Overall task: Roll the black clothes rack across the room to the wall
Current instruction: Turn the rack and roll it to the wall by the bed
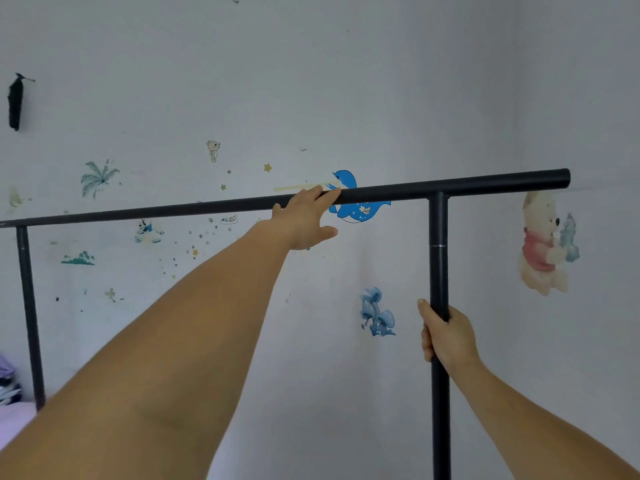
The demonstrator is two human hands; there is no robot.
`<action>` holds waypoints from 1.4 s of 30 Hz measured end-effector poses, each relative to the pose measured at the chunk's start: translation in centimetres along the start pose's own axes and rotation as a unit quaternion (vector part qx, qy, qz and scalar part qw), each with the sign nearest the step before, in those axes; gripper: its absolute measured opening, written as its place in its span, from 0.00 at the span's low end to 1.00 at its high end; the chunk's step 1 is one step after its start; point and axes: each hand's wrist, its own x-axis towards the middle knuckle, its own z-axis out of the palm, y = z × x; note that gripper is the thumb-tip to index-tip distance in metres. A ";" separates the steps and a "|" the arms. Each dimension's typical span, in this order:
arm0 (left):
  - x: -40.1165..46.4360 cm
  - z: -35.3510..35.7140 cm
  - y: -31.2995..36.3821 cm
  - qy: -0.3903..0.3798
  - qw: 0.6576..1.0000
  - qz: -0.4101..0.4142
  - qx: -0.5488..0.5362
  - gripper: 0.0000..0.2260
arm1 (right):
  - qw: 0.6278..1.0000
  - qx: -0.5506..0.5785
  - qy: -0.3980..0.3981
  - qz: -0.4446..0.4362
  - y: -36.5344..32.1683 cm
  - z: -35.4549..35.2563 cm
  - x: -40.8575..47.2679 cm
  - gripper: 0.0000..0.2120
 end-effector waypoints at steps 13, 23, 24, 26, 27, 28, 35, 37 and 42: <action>9.5 4.9 -2.2 0.059 0.998 0.020 0.031 0.32 | 0.998 -0.046 0.025 -0.018 2.9 1.4 10.1 0.18; 15.3 9.1 -4.0 0.055 0.994 0.089 0.027 0.31 | 0.989 -0.100 0.107 -0.002 6.7 2.2 16.6 0.16; 15.6 9.8 -3.9 0.052 0.993 0.098 0.031 0.31 | 0.987 -0.108 0.117 0.001 7.2 2.1 17.1 0.16; 16.6 11.0 -4.0 0.064 0.992 0.105 0.040 0.31 | 0.983 -0.135 0.126 -0.001 7.8 2.2 18.2 0.15; 17.0 11.3 -4.0 0.076 0.991 0.103 0.044 0.31 | 0.980 -0.152 0.126 -0.003 7.9 2.3 18.7 0.15; 17.6 11.5 -4.1 0.085 0.990 0.100 0.046 0.30 | 0.977 -0.168 0.128 -0.005 8.1 2.4 19.3 0.15; 20.1 12.6 -5.3 0.094 0.991 0.088 0.041 0.31 | 0.950 -0.270 0.154 -0.002 8.3 3.8 22.3 0.17; 20.5 13.1 -5.5 0.095 0.990 0.094 0.041 0.31 | 0.943 -0.285 0.169 0.003 8.7 3.9 22.5 0.18; 20.6 15.3 -4.7 0.133 0.983 0.112 0.051 0.33 | 0.929 -0.321 0.186 0.009 9.6 3.1 22.1 0.20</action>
